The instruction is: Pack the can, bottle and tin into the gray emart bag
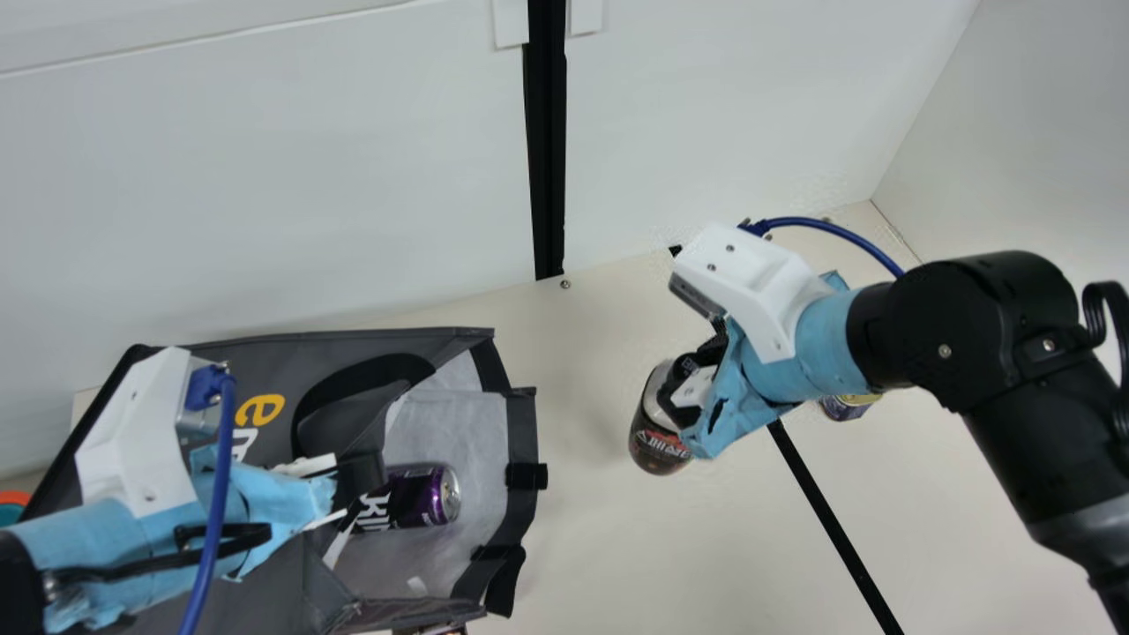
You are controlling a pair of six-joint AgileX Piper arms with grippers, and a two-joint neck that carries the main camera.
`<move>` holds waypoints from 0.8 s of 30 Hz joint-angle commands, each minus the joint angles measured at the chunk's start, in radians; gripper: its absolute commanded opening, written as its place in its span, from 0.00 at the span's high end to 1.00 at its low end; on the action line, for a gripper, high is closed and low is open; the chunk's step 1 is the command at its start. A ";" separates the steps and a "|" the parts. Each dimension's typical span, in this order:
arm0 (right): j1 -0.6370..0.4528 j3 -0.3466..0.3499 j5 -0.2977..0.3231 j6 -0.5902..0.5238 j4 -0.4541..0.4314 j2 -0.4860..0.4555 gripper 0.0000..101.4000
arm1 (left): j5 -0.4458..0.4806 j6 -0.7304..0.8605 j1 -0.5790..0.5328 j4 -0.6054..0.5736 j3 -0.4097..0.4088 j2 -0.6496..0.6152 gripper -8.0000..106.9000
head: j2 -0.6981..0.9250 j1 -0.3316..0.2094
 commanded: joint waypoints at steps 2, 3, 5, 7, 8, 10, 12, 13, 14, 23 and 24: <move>0.023 0.021 0.001 0.008 -0.006 -0.017 1.00 | 0.000 0.000 0.000 0.000 0.000 0.000 0.84 | -0.001 -0.023; 0.031 0.027 0.001 0.011 -0.007 -0.022 1.00 | 0.000 0.000 0.000 0.000 0.000 0.000 0.84 | -0.001 -0.023; 0.046 0.037 0.001 0.017 -0.010 -0.032 1.00 | 0.000 0.000 0.000 0.000 0.000 0.000 0.84 | -0.001 -0.023; 0.061 0.046 0.001 0.023 -0.013 -0.040 1.00 | 0.000 0.000 0.000 0.000 0.000 0.000 0.84 | -0.001 -0.023; 0.068 0.050 0.001 0.026 -0.014 -0.044 1.00 | 0.000 0.000 0.000 0.000 0.000 0.000 0.84 | -0.001 -0.023; 0.082 0.057 0.001 0.032 -0.016 -0.051 1.00 | 0.000 0.000 0.000 0.000 0.000 0.000 0.84 | -0.001 -0.023; 0.097 0.064 0.001 0.040 -0.018 -0.057 1.00 | 0.000 0.000 0.000 0.000 0.000 0.000 0.84 | -0.001 -0.023; 0.105 0.067 0.001 0.044 -0.019 -0.060 1.00 | 0.000 0.000 0.000 0.000 0.000 0.000 0.84 | -0.001 -0.023; 0.112 0.070 0.001 0.047 -0.020 -0.063 1.00 | 0.000 0.000 0.000 0.000 0.000 0.000 0.84 | -0.001 -0.023; 0.166 0.086 0.001 0.083 -0.027 -0.081 1.00 | 0.000 0.000 0.000 0.000 0.000 0.000 0.84 | -0.001 -0.023; 0.170 0.086 0.001 0.086 -0.026 -0.082 1.00 | 0.000 0.000 0.000 0.000 0.000 0.000 0.84 | -0.001 -0.023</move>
